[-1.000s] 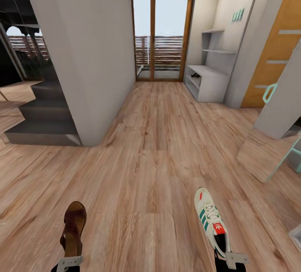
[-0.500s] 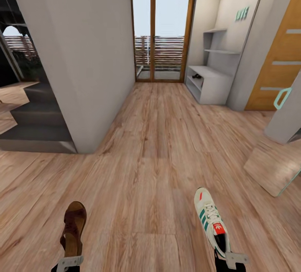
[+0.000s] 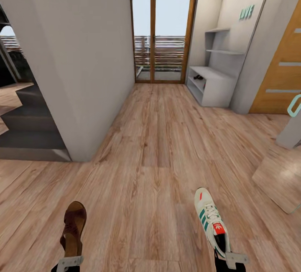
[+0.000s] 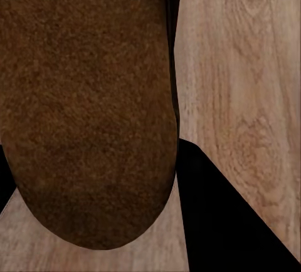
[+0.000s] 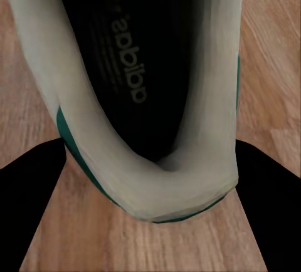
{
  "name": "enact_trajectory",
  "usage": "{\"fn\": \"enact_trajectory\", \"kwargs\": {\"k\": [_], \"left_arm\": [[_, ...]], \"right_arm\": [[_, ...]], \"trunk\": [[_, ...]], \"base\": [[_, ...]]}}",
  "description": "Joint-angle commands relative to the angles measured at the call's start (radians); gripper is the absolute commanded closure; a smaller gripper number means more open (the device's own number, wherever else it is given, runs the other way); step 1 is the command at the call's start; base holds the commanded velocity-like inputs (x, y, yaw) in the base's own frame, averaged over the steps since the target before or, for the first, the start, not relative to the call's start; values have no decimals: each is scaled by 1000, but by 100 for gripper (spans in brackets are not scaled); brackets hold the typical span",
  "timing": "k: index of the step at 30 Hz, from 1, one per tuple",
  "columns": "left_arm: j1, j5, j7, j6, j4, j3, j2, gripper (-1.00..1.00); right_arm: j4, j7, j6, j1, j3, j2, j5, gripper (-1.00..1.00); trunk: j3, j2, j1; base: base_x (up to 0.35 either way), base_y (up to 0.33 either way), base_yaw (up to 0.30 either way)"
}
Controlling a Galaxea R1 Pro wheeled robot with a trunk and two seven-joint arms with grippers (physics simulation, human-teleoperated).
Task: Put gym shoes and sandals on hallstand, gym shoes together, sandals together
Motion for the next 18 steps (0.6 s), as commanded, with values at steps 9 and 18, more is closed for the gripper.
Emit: {"fn": "enact_trajectory", "kwargs": {"k": [9, 18], "left_arm": [[-1, -7, -8, -3, 0, 9, -1, 100], [-1, -4, -8, -5, 0, 9, -1, 100]], "right_arm": [[1, -3, -2, -1, -7, 1, 12, 100], [1, -3, -2, -1, -7, 4, 12, 100]], "trunk": [[-1, 0, 0], [-1, 0, 0]], "base": [[336, 0, 0], [336, 0, 0]]}}
